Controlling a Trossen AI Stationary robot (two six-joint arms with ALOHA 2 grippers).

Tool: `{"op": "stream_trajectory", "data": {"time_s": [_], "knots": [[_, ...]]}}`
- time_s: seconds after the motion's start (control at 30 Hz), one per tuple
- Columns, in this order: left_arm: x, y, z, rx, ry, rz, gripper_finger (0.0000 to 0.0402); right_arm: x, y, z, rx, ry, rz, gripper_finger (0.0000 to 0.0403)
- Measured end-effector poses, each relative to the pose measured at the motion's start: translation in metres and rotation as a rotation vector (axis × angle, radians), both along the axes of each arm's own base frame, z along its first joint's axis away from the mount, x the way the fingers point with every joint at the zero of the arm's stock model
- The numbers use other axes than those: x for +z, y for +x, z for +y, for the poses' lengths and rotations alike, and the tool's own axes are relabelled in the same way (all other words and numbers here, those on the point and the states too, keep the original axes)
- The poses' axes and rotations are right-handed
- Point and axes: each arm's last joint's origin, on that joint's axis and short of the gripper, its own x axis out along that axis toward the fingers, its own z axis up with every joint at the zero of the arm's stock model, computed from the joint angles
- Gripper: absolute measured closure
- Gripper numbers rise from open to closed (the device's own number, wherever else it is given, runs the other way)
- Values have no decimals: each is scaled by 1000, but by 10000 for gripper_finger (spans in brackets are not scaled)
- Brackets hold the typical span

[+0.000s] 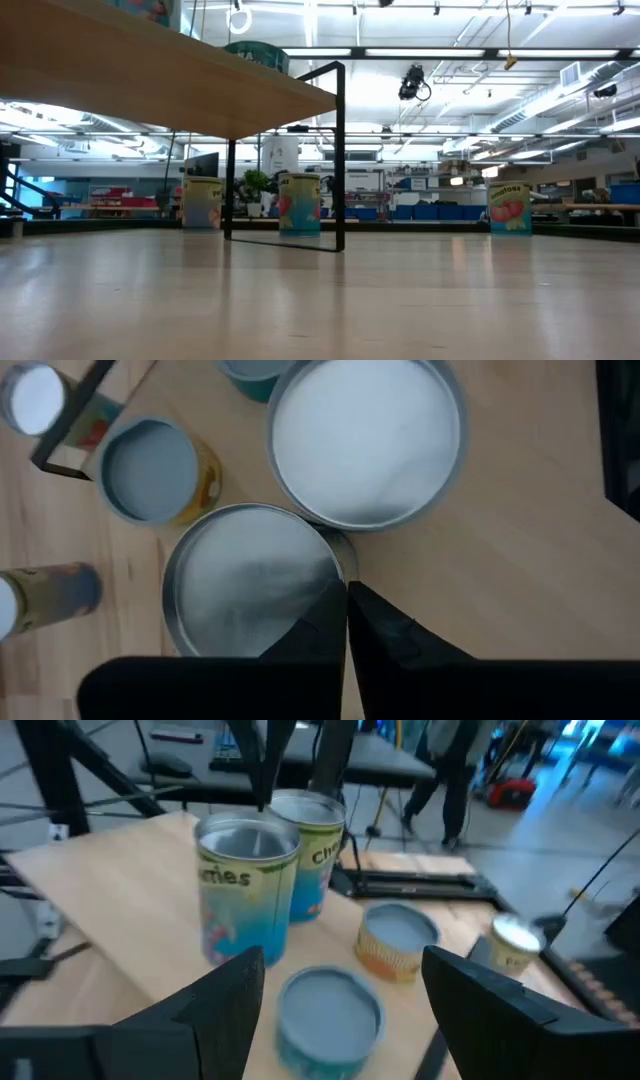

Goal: Pick and place cans onto a shelf
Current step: Put the canned cherries on the shelf, then adjust the canned cherries on the shelf

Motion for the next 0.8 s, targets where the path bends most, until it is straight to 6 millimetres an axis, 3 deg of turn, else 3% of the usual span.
{"op": "stream_trajectory", "data": {"time_s": [0.4, 0.67, 0.8], "knots": [[1, 2, 1, 5, 1, -20, 338, -33, 44, -13, 140, -15, -113, 126], [19, 4, 0, -37, -12, -115, 312, -35, 45, -15, 145, -24, -108, 126], [23, 12, -4, -93, 3, -218, 320, -20, 31, -5, 162, -43, -95, 126]]}}
